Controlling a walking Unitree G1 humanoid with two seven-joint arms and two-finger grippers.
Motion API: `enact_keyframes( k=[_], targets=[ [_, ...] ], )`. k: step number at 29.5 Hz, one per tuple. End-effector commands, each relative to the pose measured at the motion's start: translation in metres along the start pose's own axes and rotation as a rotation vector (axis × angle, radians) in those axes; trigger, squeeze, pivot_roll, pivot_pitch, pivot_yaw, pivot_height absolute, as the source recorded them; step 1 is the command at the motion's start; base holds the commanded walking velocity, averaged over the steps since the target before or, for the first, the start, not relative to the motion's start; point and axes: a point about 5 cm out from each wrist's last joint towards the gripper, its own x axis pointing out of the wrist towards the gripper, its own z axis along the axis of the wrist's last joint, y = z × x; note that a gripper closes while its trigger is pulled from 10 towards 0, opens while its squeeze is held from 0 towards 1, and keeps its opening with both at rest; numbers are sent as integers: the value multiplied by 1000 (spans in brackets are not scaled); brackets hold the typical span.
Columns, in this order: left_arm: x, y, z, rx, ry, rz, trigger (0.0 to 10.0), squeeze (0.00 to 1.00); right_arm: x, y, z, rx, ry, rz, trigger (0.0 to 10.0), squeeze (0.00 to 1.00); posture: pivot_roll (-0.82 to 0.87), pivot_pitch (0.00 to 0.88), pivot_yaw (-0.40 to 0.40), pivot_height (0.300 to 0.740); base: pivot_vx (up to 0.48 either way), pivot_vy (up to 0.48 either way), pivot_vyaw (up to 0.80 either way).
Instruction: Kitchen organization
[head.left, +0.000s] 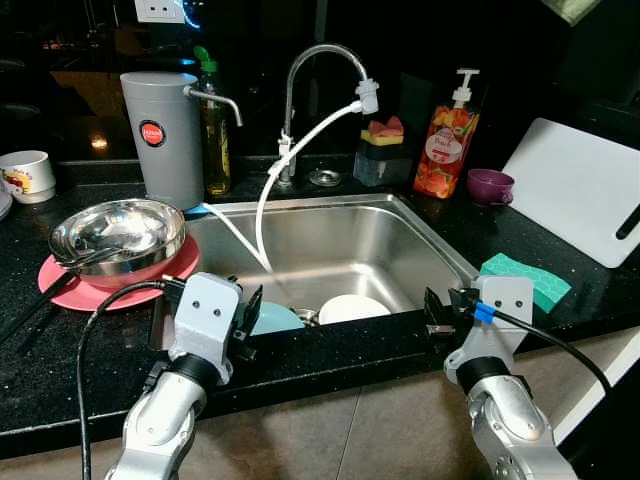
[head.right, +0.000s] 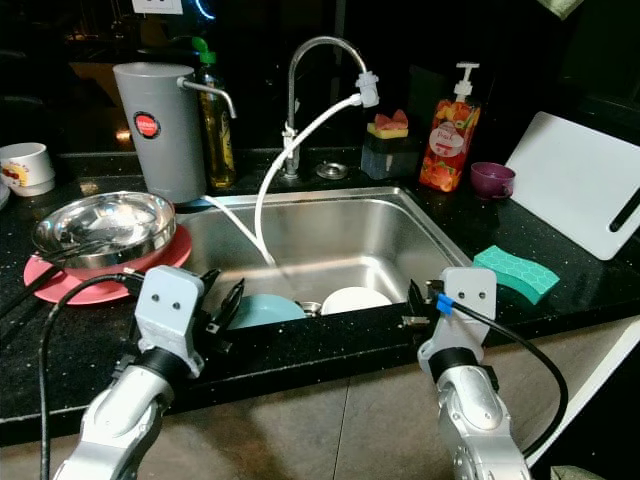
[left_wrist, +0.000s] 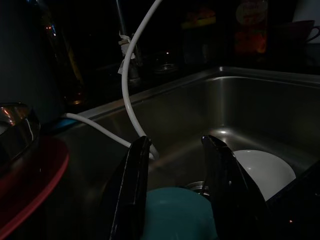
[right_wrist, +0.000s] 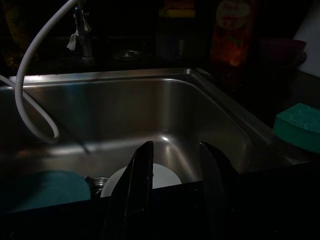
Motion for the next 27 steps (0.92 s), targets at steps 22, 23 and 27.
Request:
enact_keyframes(
  k=[22, 23, 27],
  targets=[
    [2, -3, -1, -6, 0, -15, 10000, 0, -2, -3, 1, 11, 0, -15, 10000, 0, 90, 75, -78, 740, 0, 0, 0],
    [2, -3, -1, -6, -1, -15, 10000, 0, -1, -3, 1, 11, -1, -14, 10000, 0, 91, 76, -77, 740, 0, 0, 0],
    [1, -2, -1, -4, 1, -16, 10000, 0, -1, -2, 2, 12, -2, -13, 10000, 0, 86, 76, -77, 740, 0, 0, 0]
  ],
)
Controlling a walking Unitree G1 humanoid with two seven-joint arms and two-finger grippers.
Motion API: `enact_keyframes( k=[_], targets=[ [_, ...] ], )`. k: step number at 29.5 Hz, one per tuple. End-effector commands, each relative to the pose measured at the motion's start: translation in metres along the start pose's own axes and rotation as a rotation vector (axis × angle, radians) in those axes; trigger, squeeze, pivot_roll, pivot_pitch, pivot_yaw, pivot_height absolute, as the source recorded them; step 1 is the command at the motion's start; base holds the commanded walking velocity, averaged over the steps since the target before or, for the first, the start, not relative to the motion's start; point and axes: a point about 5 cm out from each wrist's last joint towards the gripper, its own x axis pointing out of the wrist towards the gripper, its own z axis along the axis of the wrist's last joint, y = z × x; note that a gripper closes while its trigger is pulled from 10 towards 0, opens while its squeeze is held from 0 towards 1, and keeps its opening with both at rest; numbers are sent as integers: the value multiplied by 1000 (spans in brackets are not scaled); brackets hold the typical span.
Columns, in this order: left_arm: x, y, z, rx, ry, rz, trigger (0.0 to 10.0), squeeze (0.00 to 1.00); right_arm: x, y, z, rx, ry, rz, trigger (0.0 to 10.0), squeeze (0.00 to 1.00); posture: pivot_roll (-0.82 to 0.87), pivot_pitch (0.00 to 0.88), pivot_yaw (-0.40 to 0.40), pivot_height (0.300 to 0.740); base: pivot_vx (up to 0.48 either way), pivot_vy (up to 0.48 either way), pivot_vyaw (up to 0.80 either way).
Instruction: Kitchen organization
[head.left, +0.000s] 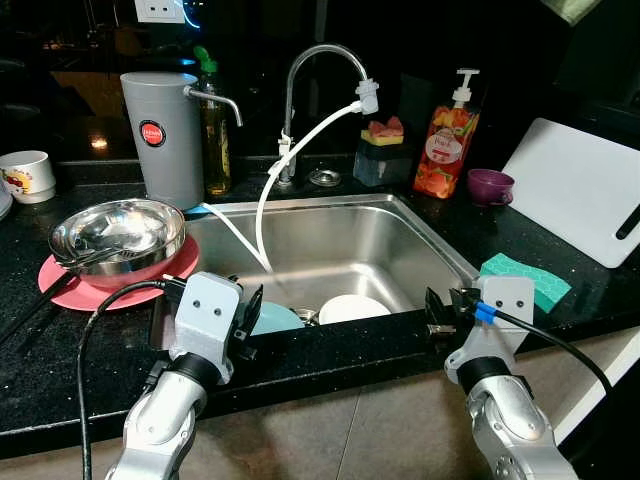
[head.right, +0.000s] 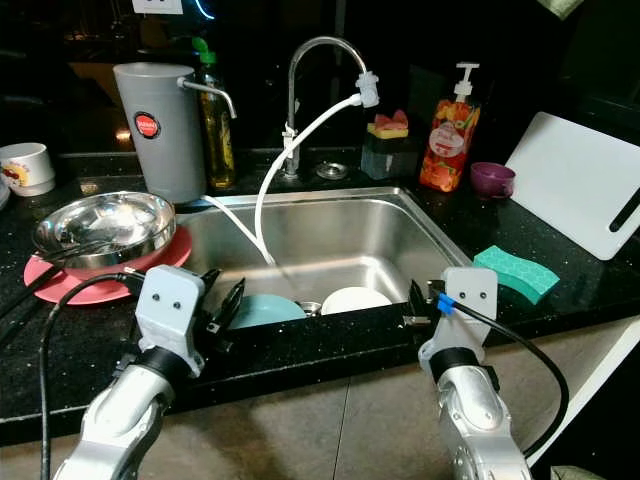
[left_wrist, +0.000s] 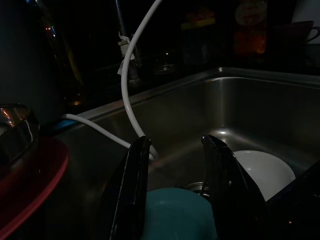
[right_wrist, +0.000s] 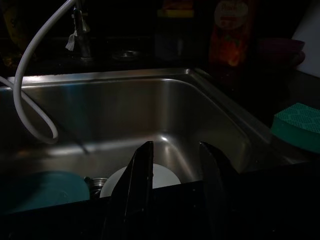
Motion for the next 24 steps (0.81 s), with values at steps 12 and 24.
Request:
enact_keyframes(
  k=[12, 24],
  targets=[
    [1, -4, -2, -10, 3, -17, 10000, 0, -2, -3, 2, 7, 0, -12, 10000, 0, 84, 79, -77, 740, 0, 0, 0],
    [1, -4, -1, -12, 2, -16, 10000, 0, -2, -2, 2, 7, 0, -9, 10000, 0, 85, 80, -80, 740, 0, 0, 0]
  ],
)
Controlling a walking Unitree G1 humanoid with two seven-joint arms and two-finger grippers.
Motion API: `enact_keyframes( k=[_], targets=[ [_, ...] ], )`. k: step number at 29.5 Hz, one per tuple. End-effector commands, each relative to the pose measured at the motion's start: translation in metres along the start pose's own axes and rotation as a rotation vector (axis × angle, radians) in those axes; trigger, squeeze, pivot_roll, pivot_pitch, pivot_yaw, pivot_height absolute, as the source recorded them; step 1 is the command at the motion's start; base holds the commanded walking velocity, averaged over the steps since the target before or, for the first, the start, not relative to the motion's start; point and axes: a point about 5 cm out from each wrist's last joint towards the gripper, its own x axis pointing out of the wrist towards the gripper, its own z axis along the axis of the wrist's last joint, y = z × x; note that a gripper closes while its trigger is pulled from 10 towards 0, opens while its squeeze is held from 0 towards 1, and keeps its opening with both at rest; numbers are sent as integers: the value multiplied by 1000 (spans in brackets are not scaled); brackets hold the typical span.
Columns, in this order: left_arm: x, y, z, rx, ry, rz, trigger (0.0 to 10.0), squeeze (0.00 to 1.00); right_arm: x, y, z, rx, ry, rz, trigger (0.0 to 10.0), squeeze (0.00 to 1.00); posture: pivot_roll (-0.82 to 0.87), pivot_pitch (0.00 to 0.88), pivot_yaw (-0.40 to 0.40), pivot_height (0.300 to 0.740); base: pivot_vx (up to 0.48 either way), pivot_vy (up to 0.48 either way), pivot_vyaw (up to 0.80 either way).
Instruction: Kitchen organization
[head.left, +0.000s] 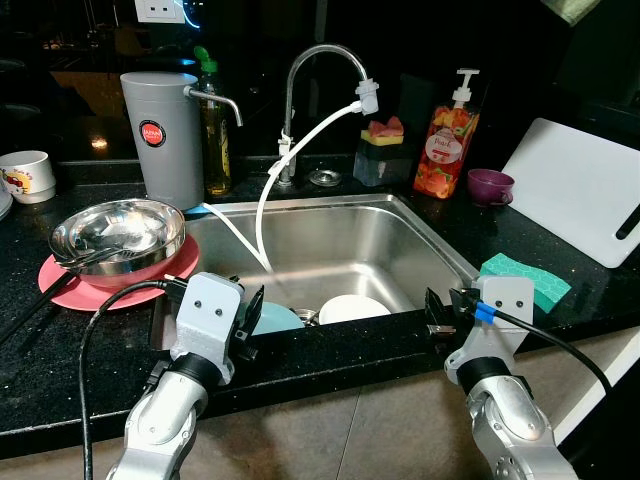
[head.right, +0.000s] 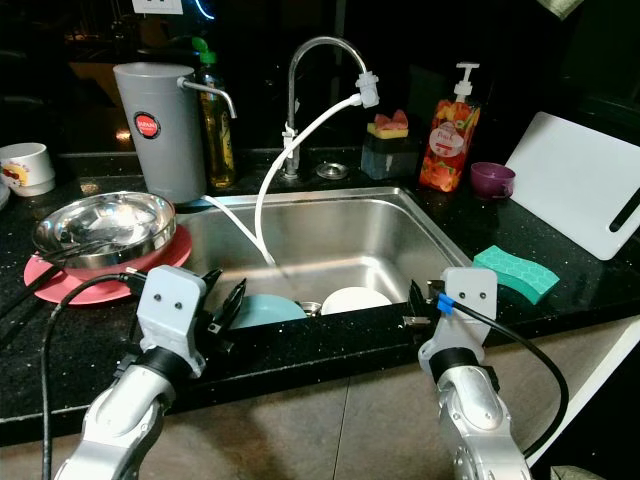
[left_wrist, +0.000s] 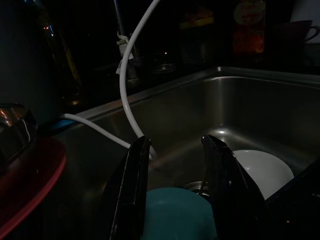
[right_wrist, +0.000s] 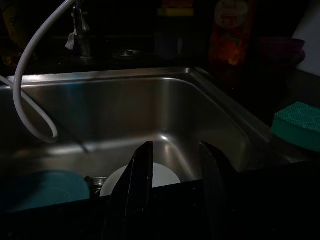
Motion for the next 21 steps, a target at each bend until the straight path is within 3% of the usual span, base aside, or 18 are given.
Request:
enact_keyframes(
  k=[1, 21],
  targets=[
    [1, -3, -1, -9, -1, -12, 10000, 0, -2, -2, 2, 7, -2, -9, 10000, 0, 83, 78, -82, 740, 0, 0, 0],
    [4, -4, 0, -11, -11, -16, 10000, 0, 0, -2, 3, 6, -11, -5, 10000, 0, 82, 62, -80, 740, 0, 0, 0]
  ],
)
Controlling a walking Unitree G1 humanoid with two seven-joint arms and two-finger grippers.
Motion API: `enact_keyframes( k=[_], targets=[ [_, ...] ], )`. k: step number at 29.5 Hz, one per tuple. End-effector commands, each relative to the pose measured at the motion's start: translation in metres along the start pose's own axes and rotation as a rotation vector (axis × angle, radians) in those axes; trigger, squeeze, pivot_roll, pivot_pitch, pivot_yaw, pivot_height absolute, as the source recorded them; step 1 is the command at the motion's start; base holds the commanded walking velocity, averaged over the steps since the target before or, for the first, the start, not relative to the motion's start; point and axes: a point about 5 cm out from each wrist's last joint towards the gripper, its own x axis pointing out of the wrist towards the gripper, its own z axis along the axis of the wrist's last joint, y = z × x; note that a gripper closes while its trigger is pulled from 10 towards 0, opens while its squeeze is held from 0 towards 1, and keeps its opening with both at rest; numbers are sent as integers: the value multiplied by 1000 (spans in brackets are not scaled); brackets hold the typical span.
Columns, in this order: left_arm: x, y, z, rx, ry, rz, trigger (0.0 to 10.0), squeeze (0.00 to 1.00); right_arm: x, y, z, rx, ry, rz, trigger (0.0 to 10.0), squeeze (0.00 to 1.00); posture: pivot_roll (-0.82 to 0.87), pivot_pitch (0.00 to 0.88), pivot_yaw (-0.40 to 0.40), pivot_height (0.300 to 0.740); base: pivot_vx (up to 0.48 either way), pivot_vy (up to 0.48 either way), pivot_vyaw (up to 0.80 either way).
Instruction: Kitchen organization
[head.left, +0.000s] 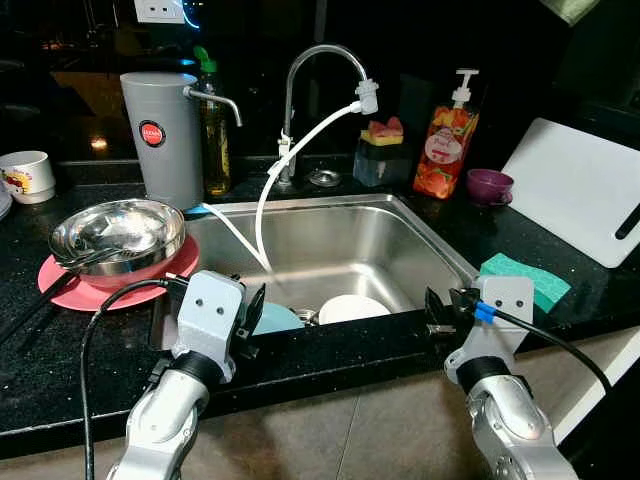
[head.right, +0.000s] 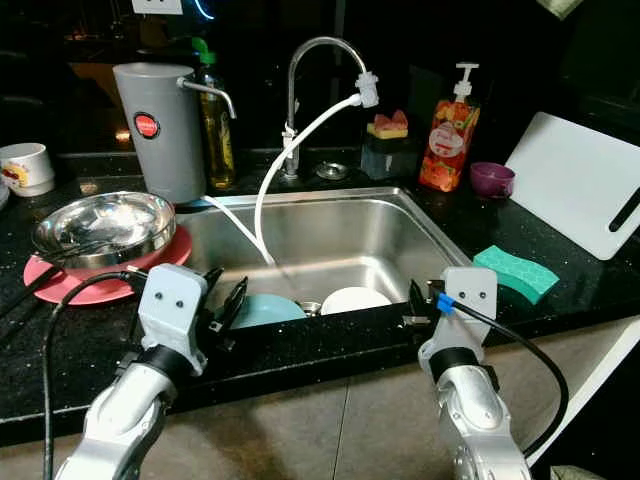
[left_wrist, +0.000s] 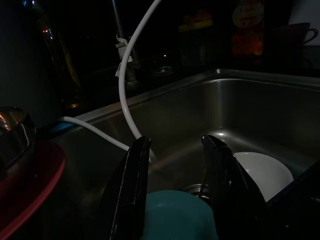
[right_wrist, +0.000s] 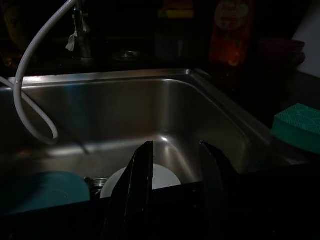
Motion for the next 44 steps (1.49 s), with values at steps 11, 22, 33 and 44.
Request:
enact_keyframes(
  k=[11, 22, 33, 44],
  targets=[
    [3, -3, -1, -8, -5, -14, 10000, 0, 0, -1, 2, 7, -10, -5, 10000, 0, 82, 58, -80, 740, 0, 0, 0],
    [3, -4, -2, -12, -3, -17, 10000, 0, -1, -2, 1, 8, -5, -12, 10000, 0, 80, 64, -78, 740, 0, 0, 0],
    [3, -4, -2, -12, -3, -19, 10000, 0, -1, -1, 1, 10, -5, -12, 10000, 0, 81, 69, -75, 740, 0, 0, 0],
    [2, -4, -2, -11, 0, -17, 10000, 0, -1, -1, 2, 11, -6, -12, 10000, 0, 85, 73, -75, 740, 0, 0, 0]
  ],
)
